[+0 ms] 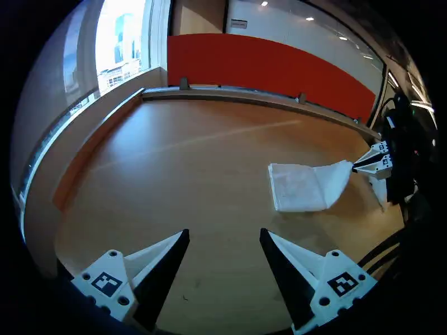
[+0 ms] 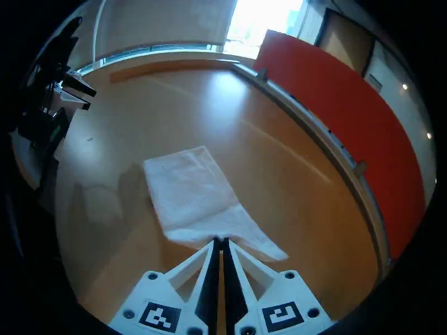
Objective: Fold towel
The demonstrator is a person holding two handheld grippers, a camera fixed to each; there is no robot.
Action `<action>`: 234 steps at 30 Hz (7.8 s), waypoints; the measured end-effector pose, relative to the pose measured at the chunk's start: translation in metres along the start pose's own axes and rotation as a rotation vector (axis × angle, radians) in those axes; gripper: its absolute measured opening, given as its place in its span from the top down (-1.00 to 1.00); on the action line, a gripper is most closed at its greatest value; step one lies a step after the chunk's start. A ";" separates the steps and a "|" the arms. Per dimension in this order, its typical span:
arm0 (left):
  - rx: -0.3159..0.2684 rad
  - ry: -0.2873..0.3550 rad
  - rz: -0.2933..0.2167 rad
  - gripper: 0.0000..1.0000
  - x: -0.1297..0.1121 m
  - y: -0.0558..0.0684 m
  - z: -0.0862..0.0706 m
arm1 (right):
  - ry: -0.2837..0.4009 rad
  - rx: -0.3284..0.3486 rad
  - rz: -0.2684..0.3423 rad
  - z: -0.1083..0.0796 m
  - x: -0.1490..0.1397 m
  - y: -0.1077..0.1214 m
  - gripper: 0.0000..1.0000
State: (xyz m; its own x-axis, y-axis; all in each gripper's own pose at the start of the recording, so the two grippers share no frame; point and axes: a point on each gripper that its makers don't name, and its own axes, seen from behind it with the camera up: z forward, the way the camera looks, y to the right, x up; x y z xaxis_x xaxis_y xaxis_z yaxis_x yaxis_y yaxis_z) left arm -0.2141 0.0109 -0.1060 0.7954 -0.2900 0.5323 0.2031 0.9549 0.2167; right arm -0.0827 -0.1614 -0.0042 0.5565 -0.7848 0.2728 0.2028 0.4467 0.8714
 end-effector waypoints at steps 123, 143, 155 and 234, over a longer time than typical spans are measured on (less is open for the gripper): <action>-0.009 0.044 -0.105 -0.87 0.007 -0.010 -0.011 | -0.116 0.062 0.287 0.087 -0.030 -0.096 0.91; -0.039 0.062 -0.064 -0.87 0.029 -0.002 -0.007 | 0.015 -0.014 0.185 0.035 0.052 -0.032 0.92; -0.061 0.078 -0.035 -0.87 0.044 0.006 -0.003 | 0.082 -0.030 0.143 -0.007 0.102 0.011 0.92; -0.125 0.070 0.106 -0.87 0.075 0.131 0.010 | -0.111 -0.329 0.338 -0.266 -0.166 0.233 0.92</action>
State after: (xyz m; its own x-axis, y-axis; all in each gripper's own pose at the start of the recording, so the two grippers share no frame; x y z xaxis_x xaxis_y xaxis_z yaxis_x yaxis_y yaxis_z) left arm -0.1334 0.1132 -0.0299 0.8530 -0.1866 0.4874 0.1821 0.9816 0.0572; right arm 0.0859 0.1870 0.0449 0.5492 -0.6057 0.5758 0.2795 0.7824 0.5565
